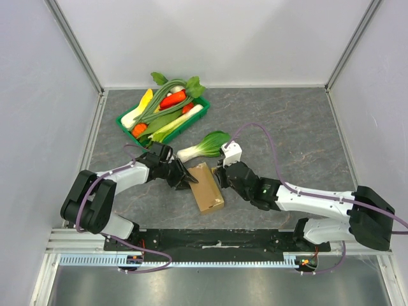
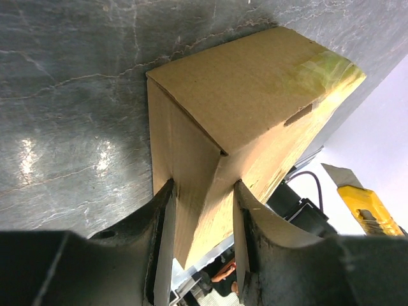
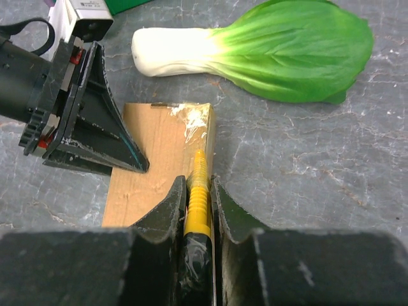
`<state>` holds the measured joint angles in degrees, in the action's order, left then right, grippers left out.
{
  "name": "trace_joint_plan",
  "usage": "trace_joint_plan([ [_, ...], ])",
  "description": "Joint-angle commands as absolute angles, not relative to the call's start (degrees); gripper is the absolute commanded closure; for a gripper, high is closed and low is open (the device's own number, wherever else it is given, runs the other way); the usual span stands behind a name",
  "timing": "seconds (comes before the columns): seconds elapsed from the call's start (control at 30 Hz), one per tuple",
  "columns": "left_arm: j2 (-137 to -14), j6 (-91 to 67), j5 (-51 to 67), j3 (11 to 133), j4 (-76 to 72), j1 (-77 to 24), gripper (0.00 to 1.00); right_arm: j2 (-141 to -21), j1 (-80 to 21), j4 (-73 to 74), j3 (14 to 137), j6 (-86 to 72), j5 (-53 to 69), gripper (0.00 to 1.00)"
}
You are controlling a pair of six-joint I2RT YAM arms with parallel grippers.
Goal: Unpack the express box
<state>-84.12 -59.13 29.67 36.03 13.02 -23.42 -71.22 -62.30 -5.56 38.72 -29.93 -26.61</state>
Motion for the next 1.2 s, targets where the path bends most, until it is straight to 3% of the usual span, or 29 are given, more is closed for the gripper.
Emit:
trace_joint_plan([
  [0.0,-86.66,-62.76,19.34,34.71,18.80,-23.82,0.67,-72.77,-62.40,-9.31,41.92,-27.25,-31.37,1.00],
  [0.33,-88.86,-59.59,18.37,34.72,20.83,-23.82,0.76,-77.43,-61.96,-12.83,43.94,-23.73,-30.41,1.00],
  [1.17,-90.35,-59.06,18.19,34.37,21.36,-23.82,0.80,-79.98,-61.00,-10.72,45.61,-24.61,-30.23,1.00],
])
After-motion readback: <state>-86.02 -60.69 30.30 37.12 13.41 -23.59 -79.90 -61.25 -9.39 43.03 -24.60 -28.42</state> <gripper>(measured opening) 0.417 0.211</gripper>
